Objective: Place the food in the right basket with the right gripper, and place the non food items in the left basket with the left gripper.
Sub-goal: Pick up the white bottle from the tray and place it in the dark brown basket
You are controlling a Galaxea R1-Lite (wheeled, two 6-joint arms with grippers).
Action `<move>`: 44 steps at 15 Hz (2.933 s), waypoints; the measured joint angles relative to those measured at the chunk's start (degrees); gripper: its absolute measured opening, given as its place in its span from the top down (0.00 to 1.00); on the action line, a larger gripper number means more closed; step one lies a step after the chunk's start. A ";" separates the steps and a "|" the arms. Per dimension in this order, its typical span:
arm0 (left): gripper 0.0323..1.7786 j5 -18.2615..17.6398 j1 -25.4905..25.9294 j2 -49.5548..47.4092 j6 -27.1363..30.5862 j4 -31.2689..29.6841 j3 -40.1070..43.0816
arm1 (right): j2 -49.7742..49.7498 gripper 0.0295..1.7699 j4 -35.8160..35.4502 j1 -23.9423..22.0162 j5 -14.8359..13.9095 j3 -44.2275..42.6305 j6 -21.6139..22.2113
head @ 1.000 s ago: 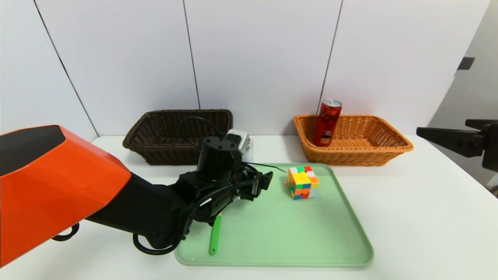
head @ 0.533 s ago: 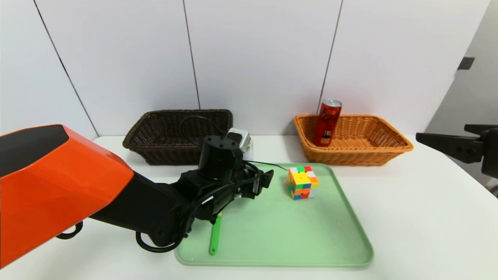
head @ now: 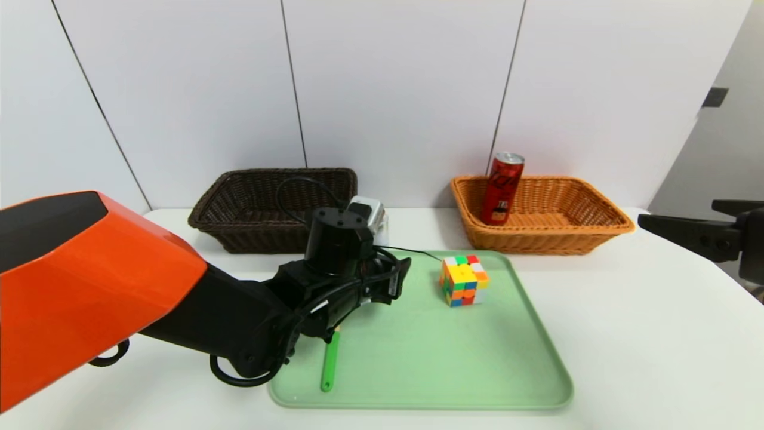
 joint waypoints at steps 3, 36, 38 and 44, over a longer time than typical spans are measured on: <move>0.55 0.02 0.02 -0.02 -0.11 0.09 0.00 | -0.61 0.04 0.00 0.02 0.00 0.80 0.00; 0.65 -0.63 20.44 -16.24 -0.66 36.97 -25.00 | -2.23 0.04 -0.16 1.01 -0.15 3.97 0.13; 0.65 -0.61 23.61 -13.12 0.43 36.52 -26.79 | -1.77 0.04 -0.17 0.99 -0.26 3.85 0.10; 0.65 -2.29 30.40 -3.43 1.72 36.25 -30.87 | -1.01 0.04 -0.20 0.96 -0.77 2.97 0.02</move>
